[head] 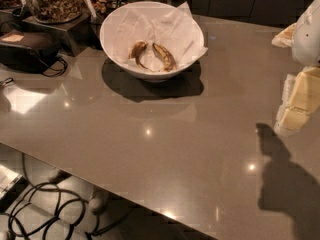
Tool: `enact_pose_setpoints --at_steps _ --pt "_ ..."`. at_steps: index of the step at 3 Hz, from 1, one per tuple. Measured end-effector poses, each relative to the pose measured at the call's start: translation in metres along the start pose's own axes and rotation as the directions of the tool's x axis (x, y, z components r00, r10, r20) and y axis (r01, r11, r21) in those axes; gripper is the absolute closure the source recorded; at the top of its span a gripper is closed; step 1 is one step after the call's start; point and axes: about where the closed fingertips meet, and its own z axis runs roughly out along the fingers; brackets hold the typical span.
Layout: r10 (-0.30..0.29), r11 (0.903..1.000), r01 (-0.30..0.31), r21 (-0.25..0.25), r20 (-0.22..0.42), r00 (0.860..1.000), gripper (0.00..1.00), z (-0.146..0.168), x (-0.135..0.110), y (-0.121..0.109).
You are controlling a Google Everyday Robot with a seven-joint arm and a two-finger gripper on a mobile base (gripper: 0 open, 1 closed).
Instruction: Pick banana from white bowl
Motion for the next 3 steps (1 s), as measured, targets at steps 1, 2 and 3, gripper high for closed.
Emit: enact_pose_setpoints --at_steps 1,2,3 --pt "0.000 1.0000 0.000 0.000 0.000 1.000 0.00 0.000 0.000 0.000" --pt "0.065 0.9979 -0.065 0.006 -0.049 0.997 0.00 0.005 -0.002 -0.008" --pt "0.230 0.9697 -0.237 -0.059 -0.106 0.967 0.00 0.028 -0.001 -0.032"
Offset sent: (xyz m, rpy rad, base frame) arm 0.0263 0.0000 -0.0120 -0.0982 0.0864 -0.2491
